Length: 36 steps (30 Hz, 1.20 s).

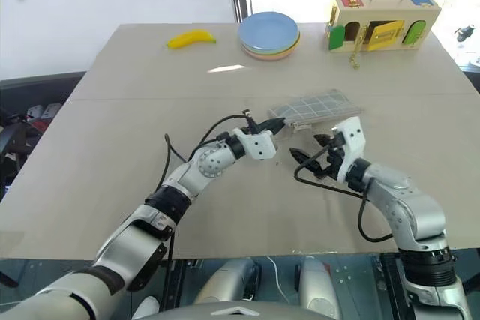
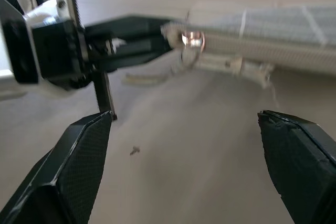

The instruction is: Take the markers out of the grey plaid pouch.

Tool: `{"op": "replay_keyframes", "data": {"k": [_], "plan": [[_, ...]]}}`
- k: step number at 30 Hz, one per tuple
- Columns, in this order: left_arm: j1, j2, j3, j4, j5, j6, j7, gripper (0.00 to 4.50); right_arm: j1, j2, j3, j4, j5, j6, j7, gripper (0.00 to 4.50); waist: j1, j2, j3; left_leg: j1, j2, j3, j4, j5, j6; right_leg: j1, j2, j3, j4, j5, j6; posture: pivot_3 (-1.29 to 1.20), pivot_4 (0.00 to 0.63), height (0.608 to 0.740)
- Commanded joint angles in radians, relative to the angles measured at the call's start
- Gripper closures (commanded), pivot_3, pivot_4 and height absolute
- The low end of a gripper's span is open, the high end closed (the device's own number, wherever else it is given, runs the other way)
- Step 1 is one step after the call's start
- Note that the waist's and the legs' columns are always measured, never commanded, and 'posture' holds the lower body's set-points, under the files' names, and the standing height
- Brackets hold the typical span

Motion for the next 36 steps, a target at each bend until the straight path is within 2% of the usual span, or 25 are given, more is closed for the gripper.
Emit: {"op": "replay_keyframes", "data": {"k": [1, 7, 8, 10, 11, 16, 17, 18, 28, 36], "plan": [[0.016, -0.009, 0.020, -0.106, -0.019, 0.043, -0.016, 4.45, -0.072, 0.062, -0.008, 0.013, 0.058, 0.067, -0.040, 0.00, -0.002, 0.000, 0.000, 0.000, 0.000, 0.000, 0.000, 0.000, 0.000, 0.000, 0.000, 0.000, 0.000, 0.000, 0.000, 0.00, 0.150, 0.740], [0.045, -0.008, 0.019, -0.161, -0.016, 0.075, -0.033, 4.45, -0.158, 0.162, -0.062, 0.076, 0.135, 0.167, -0.115, 0.00, -0.002, 0.000, 0.000, 0.000, 0.000, 0.001, 0.000, 0.000, 0.000, 0.000, 0.000, 0.001, 0.000, 0.000, 0.000, 0.00, 0.150, 0.740], [0.048, -0.008, 0.019, -0.166, -0.015, 0.078, -0.034, 4.49, -0.168, 0.168, -0.061, 0.090, 0.126, 0.164, -0.124, 0.25, -0.001, 0.000, 0.000, 0.000, 0.000, 0.001, 0.000, 0.000, 0.000, 0.000, 0.000, 0.001, -0.001, 0.000, 0.000, 0.00, 0.150, 0.740], [0.053, -0.007, 0.018, -0.173, -0.014, 0.083, -0.037, 4.50, -0.174, 0.167, -0.053, 0.101, 0.106, 0.152, -0.127, 0.86, 0.000, 0.000, 0.000, 0.000, 0.000, 0.001, 0.000, 0.000, 0.000, 0.000, 0.000, 0.001, -0.001, 0.000, 0.000, 0.00, 0.150, 0.740], [0.054, -0.006, 0.017, -0.175, -0.013, 0.084, -0.037, 4.50, -0.172, 0.163, -0.049, 0.102, 0.102, 0.146, -0.122, 1.31, 0.000, 0.000, 0.000, 0.000, 0.000, 0.001, 0.000, 0.000, 0.000, 0.000, 0.000, 0.001, 0.000, 0.000, 0.000, 0.00, 0.150, 0.740], [0.062, 0.004, 0.020, -0.175, -0.013, 0.086, -0.038, 4.50, -0.149, 0.143, -0.052, 0.080, 0.097, 0.136, -0.112, 3.86, -0.004, 0.000, 0.000, 0.000, 0.000, 0.001, 0.000, 0.000, 0.000, 0.000, 0.000, 0.001, 0.000, 0.000, 0.000, 0.00, 0.150, 0.740], [0.064, 0.005, 0.019, -0.175, -0.012, 0.087, -0.038, 4.50, -0.144, 0.140, -0.058, 0.071, 0.102, 0.139, -0.114, 4.27, -0.004, 0.000, 0.000, 0.000, 0.000, 0.001, 0.000, 0.000, 0.000, 0.000, 0.000, 0.001, 0.000, 0.000, 0.000, 0.00, 0.150, 0.740], [0.066, 0.007, 0.019, -0.178, -0.011, 0.088, -0.039, 4.50, -0.139, 0.134, -0.068, 0.057, 0.109, 0.143, -0.119, 4.45, -0.005, 0.000, 0.000, 0.000, 0.000, 0.001, 0.000, 0.000, 0.000, 0.000, 0.000, 0.001, 0.000, 0.000, 0.000, 0.00, 0.150, 0.740], [0.098, 0.017, 0.025, -0.212, -0.015, 0.104, -0.047, 4.50, -0.130, 0.080, -0.133, -0.034, 0.130, 0.148, -0.158, 4.45, -0.015, 0.000, 0.000, 0.000, 0.000, 0.001, 0.000, 0.000, 0.000, 0.000, 0.000, 0.001, 0.000, 0.000, 0.000, 0.00, 0.150, 0.740], [0.130, 0.042, 0.056, -0.293, -0.041, 0.130, -0.068, 4.50, -0.167, 0.017, -0.238, 0.079, 0.087, 0.077, -0.182, 4.45, -0.020, 0.000, 0.000, 0.000, 0.000, 0.001, 0.000, 0.000, 0.000, 0.000, 0.000, 0.002, 0.000, 0.000, 0.000, 0.00, 0.150, 0.740]]}}
